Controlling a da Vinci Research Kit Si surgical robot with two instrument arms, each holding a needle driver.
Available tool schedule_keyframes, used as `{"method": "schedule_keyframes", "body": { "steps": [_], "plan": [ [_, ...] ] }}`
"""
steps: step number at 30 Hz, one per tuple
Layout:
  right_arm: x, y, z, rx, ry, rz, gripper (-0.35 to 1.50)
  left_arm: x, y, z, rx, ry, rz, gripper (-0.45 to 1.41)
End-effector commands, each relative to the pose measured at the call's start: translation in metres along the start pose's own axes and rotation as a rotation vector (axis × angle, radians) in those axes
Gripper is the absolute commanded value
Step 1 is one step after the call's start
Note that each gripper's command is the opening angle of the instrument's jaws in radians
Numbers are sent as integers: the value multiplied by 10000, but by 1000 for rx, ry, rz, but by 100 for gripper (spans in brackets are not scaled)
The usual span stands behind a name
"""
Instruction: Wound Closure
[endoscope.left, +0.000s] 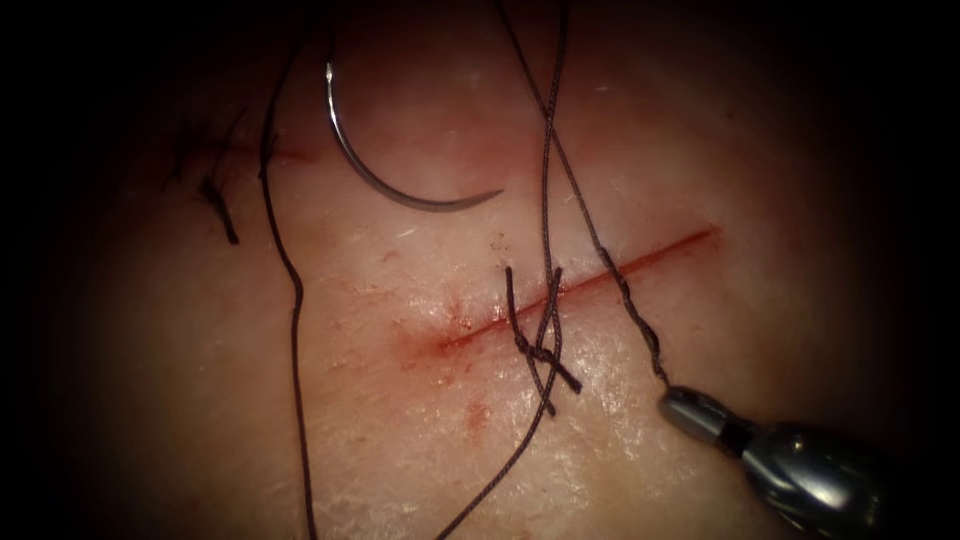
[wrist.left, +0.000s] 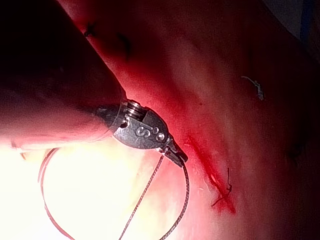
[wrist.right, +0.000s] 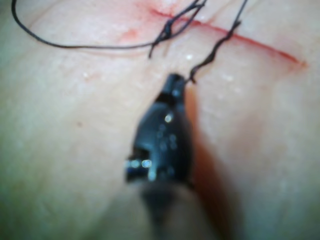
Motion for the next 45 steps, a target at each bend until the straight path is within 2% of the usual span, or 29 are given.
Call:
{"method": "schedule_keyframes", "body": {
  "steps": [1,12,20,23,37,45],
  "plan": [
    [-10,-16,-1,17,-7,0,-35,-6,-2,7,2,-1,4,-45],
    [-29,-45,-52,78,-34,-26,-35,-1,-27,15,29,-9,9,-45],
    [-33,-57,-64,103,-66,-35,-35,1,-35,15,37,-12,18,-45],
    [-42,-60,-69,122,-79,-46,-35,1,-38,15,40,-13,18,-45],
    [-53,-74,-70,152,-123,-68,-35,-4,-27,17,36,-11,20,-45],
    [-37,-71,-53,222,-151,-75,-35,8,5,16,-30,14,2,-45]
  ]
}}
